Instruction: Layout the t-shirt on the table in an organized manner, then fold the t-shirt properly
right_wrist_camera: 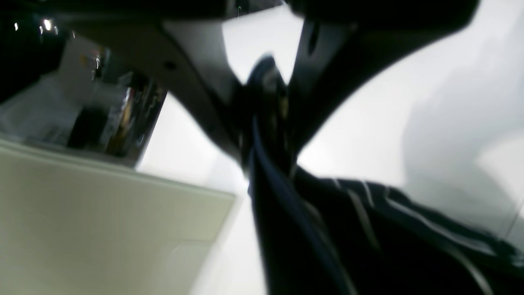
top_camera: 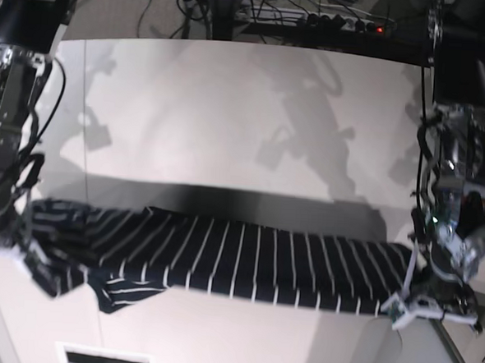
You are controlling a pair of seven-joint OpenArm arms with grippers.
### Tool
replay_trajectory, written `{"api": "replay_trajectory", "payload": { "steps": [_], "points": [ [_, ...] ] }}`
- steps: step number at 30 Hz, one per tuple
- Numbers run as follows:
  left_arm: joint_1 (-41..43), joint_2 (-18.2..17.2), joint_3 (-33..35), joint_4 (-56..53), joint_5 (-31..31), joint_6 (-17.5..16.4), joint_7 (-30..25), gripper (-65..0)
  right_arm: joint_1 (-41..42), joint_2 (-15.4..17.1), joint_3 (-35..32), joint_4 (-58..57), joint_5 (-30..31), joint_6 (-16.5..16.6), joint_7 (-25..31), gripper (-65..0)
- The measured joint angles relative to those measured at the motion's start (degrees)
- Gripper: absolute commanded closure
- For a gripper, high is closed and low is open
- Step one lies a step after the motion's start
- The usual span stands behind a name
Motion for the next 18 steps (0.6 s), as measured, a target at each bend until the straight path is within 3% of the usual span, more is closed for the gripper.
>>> {"api": "replay_trajectory", "payload": {
  "steps": [9,18],
  "points": [
    [-22.9,0.7,0.1,-14.0,-0.5,-0.2,-1.2,0.0,13.9,2.8,-0.3,0.0,0.6,0.1,0.9,0.0],
    [-36.3,0.8,6.1,-22.2,-0.3,-0.1,-0.8,0.0,21.5,5.5,-4.4,0.1,0.6,0.0,0.9,0.0]
  ]
}}
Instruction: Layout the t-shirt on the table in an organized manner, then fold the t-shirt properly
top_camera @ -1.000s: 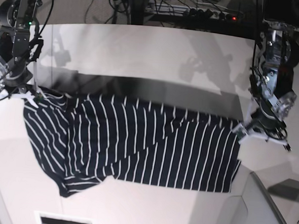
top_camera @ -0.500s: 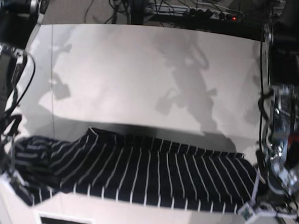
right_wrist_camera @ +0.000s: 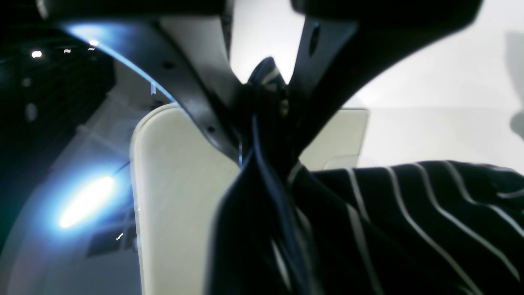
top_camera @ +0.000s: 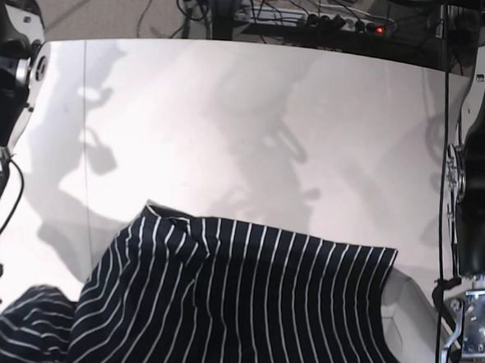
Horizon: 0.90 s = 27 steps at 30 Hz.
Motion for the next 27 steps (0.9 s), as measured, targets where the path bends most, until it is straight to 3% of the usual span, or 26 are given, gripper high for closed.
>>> {"api": "replay_trajectory", "payload": {
  "steps": [11,15,19,27],
  "points": [
    [-8.7,1.3,-0.1,-4.4,0.2,0.0,0.6,0.0,6.3,0.1,-0.5,0.0,-0.1,0.0,-0.3,0.0],
    [-11.3,1.3,-0.1,-7.4,0.0,0.1,0.4,0.0,8.4,2.4,-0.5,-1.1,0.5,0.2,0.8,0.0],
    [-14.8,1.9,-0.1,-10.4,-0.6,4.6,-5.0,0.0,11.0,3.7,-0.6,-3.9,0.5,-0.3,0.5,0.0],
    [-20.5,4.5,-0.1,-17.5,0.1,4.7,-5.9,0.0,15.5,4.5,-0.7,-4.9,0.5,-0.9,0.5,0.0]
  ]
}}
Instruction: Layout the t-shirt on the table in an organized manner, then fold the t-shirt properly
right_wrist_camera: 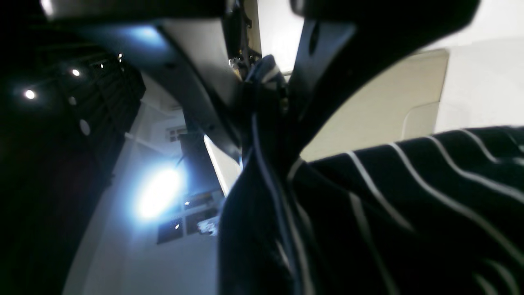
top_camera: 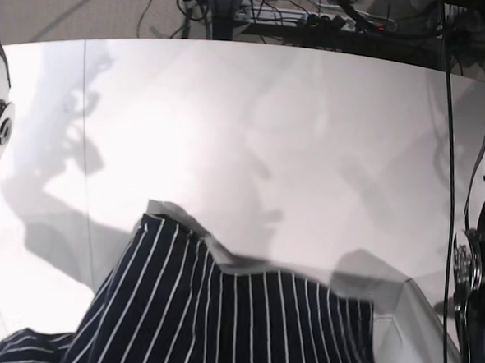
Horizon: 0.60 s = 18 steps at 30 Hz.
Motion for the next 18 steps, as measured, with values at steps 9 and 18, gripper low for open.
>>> {"api": "replay_trajectory", "payload": {
  "steps": [9,18],
  "points": [
    [0.7,1.1,0.0,-6.3,0.2,3.5,-4.4,0.0,4.4,1.0,0.0,-6.1,-0.5,-4.1,6.1,0.0],
    [0.1,0.0,-0.2,3.0,0.2,3.5,-4.4,0.0,-6.1,1.5,0.4,-0.9,-4.4,-5.3,7.0,0.0]
  ]
}}
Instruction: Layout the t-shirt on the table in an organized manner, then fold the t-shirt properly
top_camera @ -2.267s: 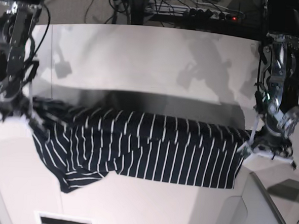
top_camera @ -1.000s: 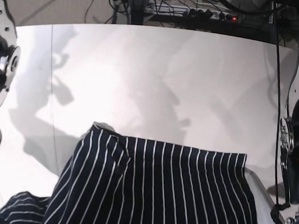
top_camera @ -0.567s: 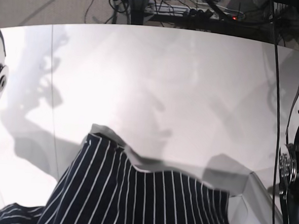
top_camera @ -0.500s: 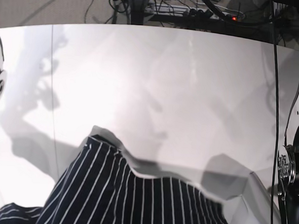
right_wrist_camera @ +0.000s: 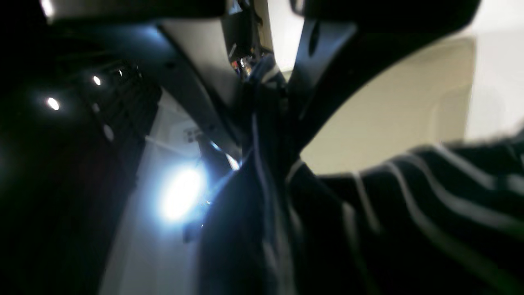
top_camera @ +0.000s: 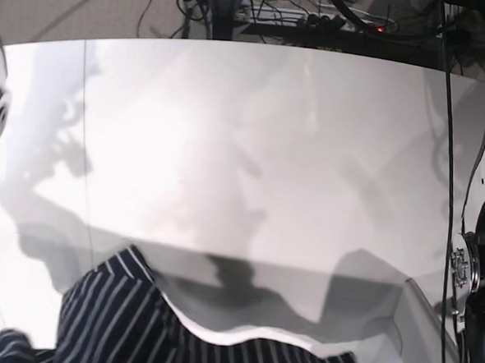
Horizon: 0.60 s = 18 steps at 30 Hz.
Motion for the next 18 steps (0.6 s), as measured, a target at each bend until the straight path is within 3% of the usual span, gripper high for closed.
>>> {"api": "replay_trajectory", "payload": {
  "steps": [5,7,10,15,18],
  "points": [
    [9.2,-1.3,0.1,9.0,1.0,0.9,3.5,0.0,-10.5,-2.4,0.0,5.9,-0.2,-0.3,0.0,0.0],
    [16.3,-1.6,0.0,11.9,1.0,-1.6,5.6,0.0,-15.4,-2.4,0.0,7.7,-0.3,-0.3,-0.4,0.0],
    [24.5,-2.7,0.2,17.5,0.3,-4.7,6.6,0.0,-22.1,-5.2,0.4,10.8,-0.5,0.0,-5.0,0.0],
    [37.5,-6.3,-0.5,27.9,1.3,-4.0,7.0,0.0,-29.5,-8.0,0.2,13.1,-0.5,-0.7,-7.5,0.0],
    [46.6,-8.0,-0.5,31.6,-0.2,-5.5,9.2,0.0,-35.2,-10.8,0.6,13.7,-0.7,-0.4,-10.0,0.0]
  ]
}}
